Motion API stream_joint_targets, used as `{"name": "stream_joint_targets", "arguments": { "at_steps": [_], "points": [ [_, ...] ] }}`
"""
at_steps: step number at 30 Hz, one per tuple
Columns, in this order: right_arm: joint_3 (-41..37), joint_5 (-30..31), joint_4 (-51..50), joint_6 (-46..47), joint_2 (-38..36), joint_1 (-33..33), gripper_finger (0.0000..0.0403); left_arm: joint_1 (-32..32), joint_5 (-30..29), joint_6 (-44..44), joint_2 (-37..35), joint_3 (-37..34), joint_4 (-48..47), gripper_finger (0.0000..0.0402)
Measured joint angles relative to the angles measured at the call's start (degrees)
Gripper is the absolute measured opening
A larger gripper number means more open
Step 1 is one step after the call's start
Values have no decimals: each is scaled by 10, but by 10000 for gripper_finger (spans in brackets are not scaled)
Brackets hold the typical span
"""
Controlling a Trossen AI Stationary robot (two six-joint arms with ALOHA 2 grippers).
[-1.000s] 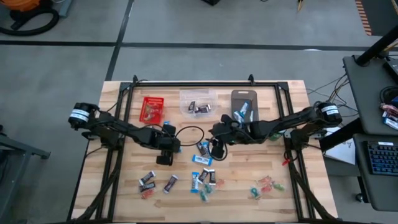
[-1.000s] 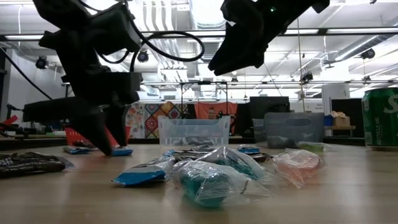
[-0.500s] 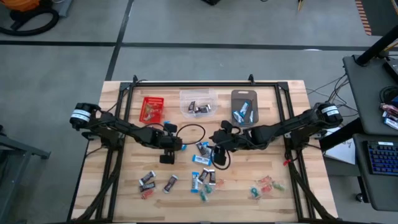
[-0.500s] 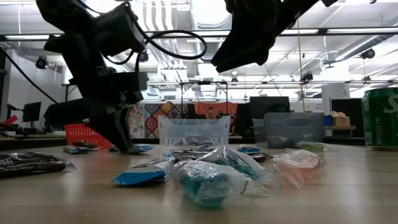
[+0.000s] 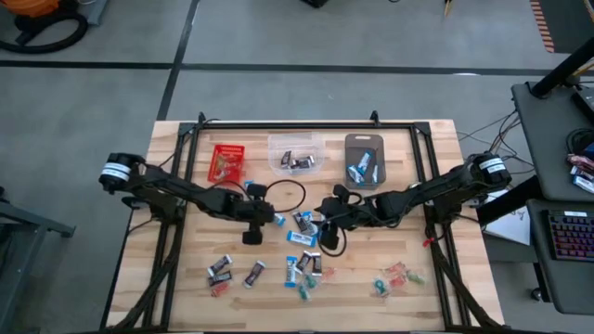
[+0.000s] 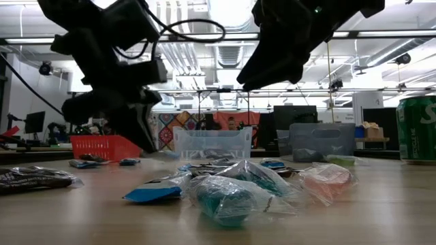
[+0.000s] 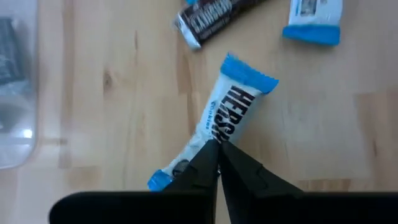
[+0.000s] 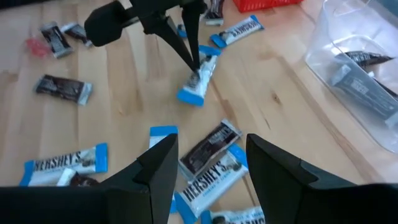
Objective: Sort candy
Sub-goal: Put the white chocolate bar into the black bin
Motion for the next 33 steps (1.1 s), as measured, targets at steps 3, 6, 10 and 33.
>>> {"name": "stream_joint_targets", "arguments": {
  "at_steps": [3,6,10,33],
  "points": [
    [-6,0,13,0,0,0,178,-1,10,0,-15,0,0,1],
    [-6,0,15,-1,0,0,178,-1,26,1,-29,0,6,1],
    [-6,0,16,-3,0,0,178,-1,28,11,-39,0,5,0],
    [-6,0,20,-19,0,18,178,29,57,31,24,-19,13,168]
  ]
}}
